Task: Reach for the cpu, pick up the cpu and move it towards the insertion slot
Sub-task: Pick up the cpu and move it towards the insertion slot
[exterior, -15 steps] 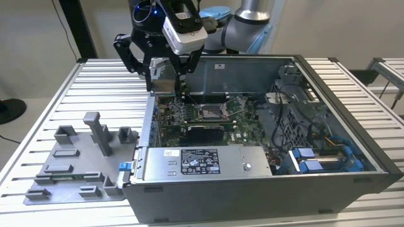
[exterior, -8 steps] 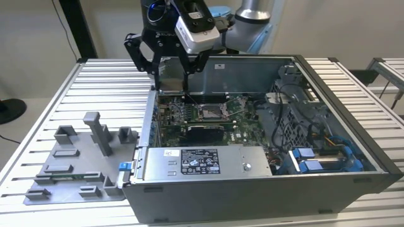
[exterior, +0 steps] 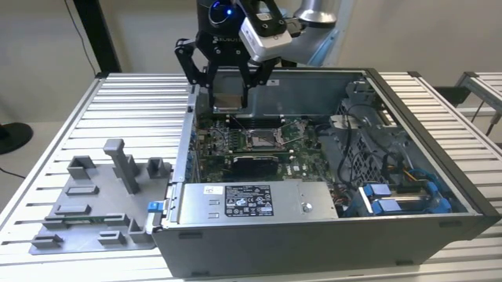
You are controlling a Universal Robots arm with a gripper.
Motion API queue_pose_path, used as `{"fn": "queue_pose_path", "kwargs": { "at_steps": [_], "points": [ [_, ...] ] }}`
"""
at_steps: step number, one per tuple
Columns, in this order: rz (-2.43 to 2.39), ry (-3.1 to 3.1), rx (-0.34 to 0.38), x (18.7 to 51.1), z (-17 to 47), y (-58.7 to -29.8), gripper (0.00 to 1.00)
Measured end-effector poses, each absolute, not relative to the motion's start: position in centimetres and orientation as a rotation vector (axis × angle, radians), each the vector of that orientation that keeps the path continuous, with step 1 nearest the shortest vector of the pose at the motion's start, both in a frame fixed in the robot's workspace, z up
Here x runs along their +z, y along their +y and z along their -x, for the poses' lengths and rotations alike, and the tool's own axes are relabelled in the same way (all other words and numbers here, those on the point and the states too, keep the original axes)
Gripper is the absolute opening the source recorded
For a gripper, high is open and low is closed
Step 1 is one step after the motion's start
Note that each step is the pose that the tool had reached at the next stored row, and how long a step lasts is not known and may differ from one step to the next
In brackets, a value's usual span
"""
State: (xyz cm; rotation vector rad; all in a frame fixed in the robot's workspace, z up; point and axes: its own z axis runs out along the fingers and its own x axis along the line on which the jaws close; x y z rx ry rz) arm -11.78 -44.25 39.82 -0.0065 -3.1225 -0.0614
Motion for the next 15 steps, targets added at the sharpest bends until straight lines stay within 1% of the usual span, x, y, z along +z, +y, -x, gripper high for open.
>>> {"fn": "queue_pose_path", "kwargs": {
  "at_steps": [15],
  "points": [
    [0.006, -3.122, -0.061, 39.4, 8.5, -41.4, 0.0]
  ]
}}
